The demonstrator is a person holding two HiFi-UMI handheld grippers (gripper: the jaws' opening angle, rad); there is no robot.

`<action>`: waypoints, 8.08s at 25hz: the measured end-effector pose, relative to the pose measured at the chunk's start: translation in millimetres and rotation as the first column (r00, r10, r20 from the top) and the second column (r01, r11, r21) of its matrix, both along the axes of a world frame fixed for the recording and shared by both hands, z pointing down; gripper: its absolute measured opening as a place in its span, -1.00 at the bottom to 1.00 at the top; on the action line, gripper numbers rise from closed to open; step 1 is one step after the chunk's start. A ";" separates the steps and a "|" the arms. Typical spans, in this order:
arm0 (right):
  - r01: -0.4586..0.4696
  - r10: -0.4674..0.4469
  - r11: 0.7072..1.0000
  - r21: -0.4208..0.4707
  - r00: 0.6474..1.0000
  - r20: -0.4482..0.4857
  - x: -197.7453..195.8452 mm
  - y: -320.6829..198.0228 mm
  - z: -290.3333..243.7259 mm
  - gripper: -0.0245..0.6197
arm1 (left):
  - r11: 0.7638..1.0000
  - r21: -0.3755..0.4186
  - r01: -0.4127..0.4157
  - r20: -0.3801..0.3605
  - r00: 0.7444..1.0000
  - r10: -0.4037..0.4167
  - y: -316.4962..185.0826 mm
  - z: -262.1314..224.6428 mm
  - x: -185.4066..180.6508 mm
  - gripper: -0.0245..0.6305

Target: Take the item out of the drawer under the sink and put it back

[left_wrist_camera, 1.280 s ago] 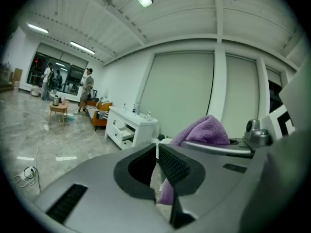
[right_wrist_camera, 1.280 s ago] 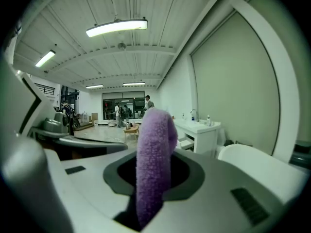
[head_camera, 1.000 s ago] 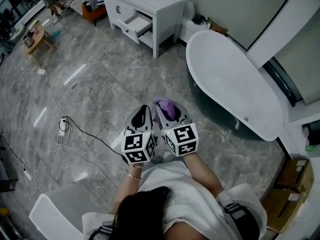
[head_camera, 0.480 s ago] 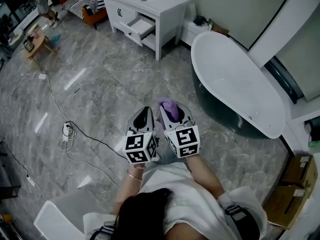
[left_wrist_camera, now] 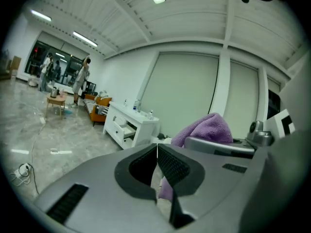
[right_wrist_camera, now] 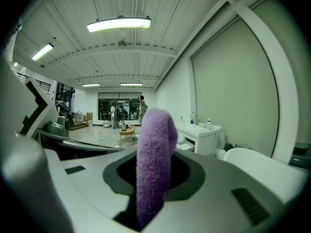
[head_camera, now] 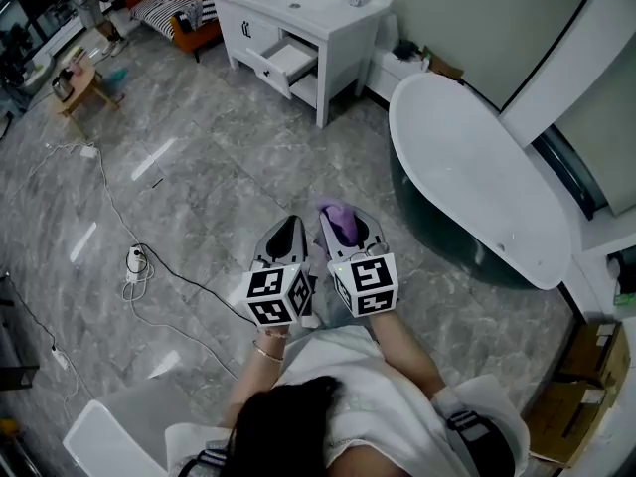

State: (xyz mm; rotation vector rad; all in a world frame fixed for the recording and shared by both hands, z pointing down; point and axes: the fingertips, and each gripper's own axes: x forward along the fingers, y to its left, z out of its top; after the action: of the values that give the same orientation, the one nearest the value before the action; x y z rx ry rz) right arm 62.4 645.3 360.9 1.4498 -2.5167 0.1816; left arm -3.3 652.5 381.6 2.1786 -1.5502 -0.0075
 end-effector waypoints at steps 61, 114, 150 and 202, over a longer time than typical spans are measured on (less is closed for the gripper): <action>0.192 -0.194 0.978 -0.079 0.981 -0.015 83.8 -274.4 26.8 -0.61 | 0.982 -0.041 0.183 0.086 0.980 -0.179 -272.7 22.3 85.1 -0.89; 0.039 -0.051 0.988 -0.150 0.996 -0.077 -44.5 -552.3 57.9 -0.61 | 0.994 -0.108 -0.020 0.063 0.998 0.027 -559.6 54.1 -38.2 -0.89; 0.112 -0.116 0.979 -0.170 0.993 -0.019 -61.2 -694.5 77.8 -0.61 | 0.990 -0.128 0.057 0.111 0.993 -0.042 -690.4 71.9 -50.8 -0.89; 0.258 -0.282 0.889 -0.378 0.959 -0.008 -76.5 -895.0 163.8 -0.61 | 0.923 -0.296 0.246 0.193 0.962 -0.194 -888.2 142.4 -63.0 -0.89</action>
State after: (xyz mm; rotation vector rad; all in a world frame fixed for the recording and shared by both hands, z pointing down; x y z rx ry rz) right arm -14.1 -249.8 524.7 0.9332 -2.4279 0.5253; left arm -66.3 -235.7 524.1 1.7823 -1.7434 0.3320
